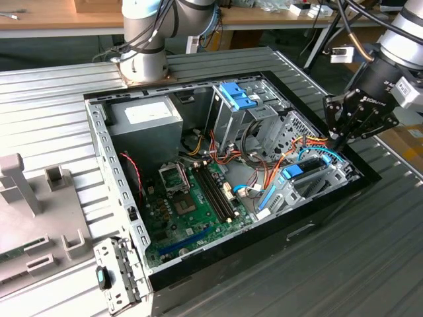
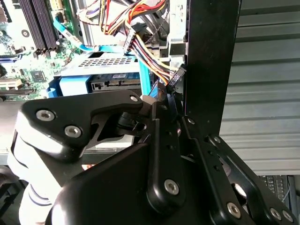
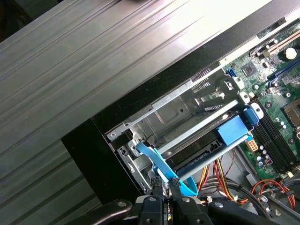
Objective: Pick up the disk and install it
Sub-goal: 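Insert the first disk wire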
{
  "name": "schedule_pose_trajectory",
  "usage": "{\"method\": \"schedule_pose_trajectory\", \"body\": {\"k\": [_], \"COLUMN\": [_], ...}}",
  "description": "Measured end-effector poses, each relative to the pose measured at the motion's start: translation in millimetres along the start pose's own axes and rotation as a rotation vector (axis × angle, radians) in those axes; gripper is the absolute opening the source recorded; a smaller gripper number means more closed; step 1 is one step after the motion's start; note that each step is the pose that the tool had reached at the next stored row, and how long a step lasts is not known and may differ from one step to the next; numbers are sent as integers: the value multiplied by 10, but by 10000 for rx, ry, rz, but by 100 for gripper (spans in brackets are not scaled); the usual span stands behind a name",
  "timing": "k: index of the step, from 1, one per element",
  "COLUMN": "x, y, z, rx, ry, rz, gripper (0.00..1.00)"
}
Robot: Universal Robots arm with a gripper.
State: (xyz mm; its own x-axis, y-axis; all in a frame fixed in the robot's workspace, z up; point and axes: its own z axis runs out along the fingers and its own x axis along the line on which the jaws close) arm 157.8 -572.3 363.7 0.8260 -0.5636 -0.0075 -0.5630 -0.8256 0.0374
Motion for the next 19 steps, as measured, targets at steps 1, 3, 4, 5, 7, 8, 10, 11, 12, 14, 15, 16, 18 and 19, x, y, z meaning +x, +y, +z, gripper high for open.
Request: {"method": "schedule_pose_trajectory", "body": {"k": [1, 3, 4, 5, 7, 8, 10, 11, 12, 14, 15, 16, 18, 19], "x": [0, 0, -1, -4, -2, -1, 0, 0, 0, 0, 6, 15, 19, 19], "y": [1, 0, -1, -7, -11, -11, -11, -11, -11, -12, -16, -22, -26, -25], "z": [0, 2, 3, 2, 1, 1, 1, 1, 1, 1, 3, 7, 6, 7], "rx": [-2, -1, 1, -1, 6, 7, 10, 12, 24, 39, 46, 54, 54, 55], "ry": [1, 1, -1, 0, -6, -8, -20, -29, -42, -55, -60, -66, -66, -66], "rz": [0, 0, 0, 5, 68, 111, 423, 645, 789, 816, 813, 814, 815, 816], "gripper": [19, 19, 19, 19, 19, 19, 19, 19, 19, 19, 19, 19, 19, 19]}}
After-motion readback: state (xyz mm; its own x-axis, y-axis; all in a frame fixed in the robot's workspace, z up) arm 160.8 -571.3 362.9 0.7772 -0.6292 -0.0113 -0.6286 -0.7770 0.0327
